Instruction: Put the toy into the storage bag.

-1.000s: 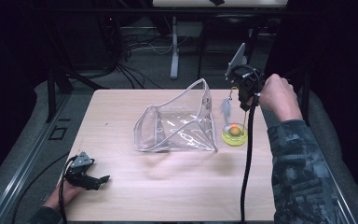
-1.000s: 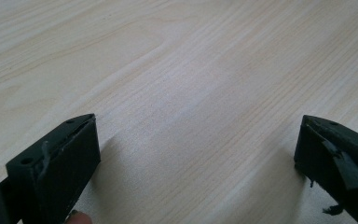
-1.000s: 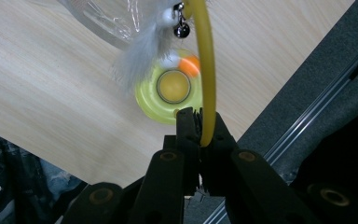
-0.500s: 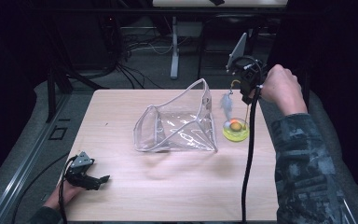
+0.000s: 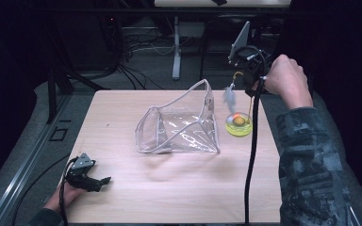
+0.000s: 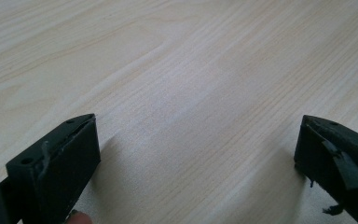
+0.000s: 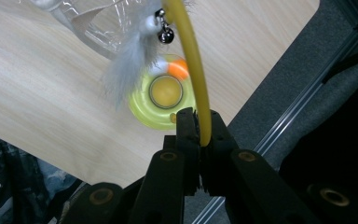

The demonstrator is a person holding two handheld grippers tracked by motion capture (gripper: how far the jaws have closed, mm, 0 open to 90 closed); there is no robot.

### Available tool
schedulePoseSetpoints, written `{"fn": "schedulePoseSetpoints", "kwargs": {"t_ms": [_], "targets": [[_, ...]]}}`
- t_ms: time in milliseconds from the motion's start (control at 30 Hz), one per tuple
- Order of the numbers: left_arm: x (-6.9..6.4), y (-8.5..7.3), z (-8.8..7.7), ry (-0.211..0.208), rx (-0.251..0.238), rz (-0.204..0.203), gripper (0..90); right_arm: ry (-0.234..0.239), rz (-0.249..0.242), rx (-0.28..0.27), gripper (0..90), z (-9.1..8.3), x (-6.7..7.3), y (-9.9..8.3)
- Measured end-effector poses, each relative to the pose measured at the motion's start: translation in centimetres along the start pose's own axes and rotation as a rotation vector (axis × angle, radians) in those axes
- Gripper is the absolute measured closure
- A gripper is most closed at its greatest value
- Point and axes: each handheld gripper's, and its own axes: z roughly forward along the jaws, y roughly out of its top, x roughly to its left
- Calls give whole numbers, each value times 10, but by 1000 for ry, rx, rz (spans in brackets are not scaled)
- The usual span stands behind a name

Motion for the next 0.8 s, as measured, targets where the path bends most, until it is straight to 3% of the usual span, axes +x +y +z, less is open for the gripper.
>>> {"fn": "schedulePoseSetpoints", "kwargs": {"t_ms": [800], "targets": [[0,0,0,-2,-1,-2,0,-68,-13,-8,873,-30,5,6]]}}
